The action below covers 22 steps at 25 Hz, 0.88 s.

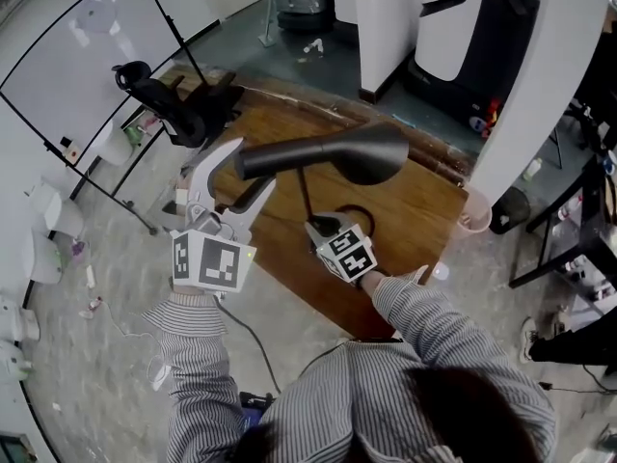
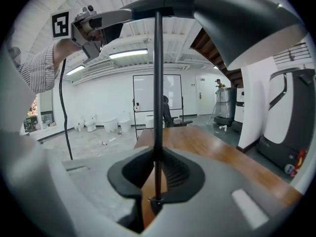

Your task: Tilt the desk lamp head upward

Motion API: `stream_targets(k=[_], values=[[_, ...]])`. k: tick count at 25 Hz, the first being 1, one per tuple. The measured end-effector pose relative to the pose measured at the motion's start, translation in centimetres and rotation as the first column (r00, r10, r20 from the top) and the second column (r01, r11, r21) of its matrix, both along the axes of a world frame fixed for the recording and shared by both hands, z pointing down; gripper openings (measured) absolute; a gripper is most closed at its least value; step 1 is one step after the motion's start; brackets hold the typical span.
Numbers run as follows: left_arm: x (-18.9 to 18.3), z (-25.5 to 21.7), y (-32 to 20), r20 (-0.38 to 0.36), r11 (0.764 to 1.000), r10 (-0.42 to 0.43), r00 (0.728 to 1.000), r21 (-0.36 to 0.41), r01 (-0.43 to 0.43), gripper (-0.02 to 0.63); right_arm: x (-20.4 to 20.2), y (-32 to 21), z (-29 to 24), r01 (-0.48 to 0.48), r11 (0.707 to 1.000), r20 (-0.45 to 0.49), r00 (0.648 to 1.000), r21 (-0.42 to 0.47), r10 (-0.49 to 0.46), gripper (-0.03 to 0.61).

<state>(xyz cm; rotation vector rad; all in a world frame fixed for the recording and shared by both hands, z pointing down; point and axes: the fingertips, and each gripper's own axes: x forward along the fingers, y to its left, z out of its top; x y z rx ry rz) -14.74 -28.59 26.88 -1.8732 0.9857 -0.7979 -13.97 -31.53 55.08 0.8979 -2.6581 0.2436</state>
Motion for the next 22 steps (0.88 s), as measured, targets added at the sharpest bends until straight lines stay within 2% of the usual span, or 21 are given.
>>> stream_targets(k=[10, 13, 17, 22], values=[[-0.5, 0.7, 0.1, -0.210, 0.999, -0.018, 0.978, 0.022, 0.023, 0.296, 0.2, -0.1, 0.0, 0.011, 1.000, 0.094, 0.996, -0.006, -0.011, 0.049], [-0.6, 0.9, 0.4, -0.305, 1.000, -0.003, 0.953, 0.028, 0.013, 0.291, 0.3, 0.0, 0.0, 0.016, 1.000, 0.101, 0.995, -0.002, -0.016, 0.049], [-0.9, 1.5, 0.5, -0.422, 1.000, 0.016, 0.906, 0.015, -0.011, 0.272, 0.2, -0.1, 0.0, 0.018, 1.000, 0.101, 0.995, 0.000, -0.018, 0.049], [-1.3, 2.5, 0.6, -0.511, 1.000, 0.006, 0.859, -0.022, -0.020, 0.261, 0.3, -0.2, 0.1, 0.020, 1.000, 0.104, 0.994, 0.006, -0.020, 0.049]])
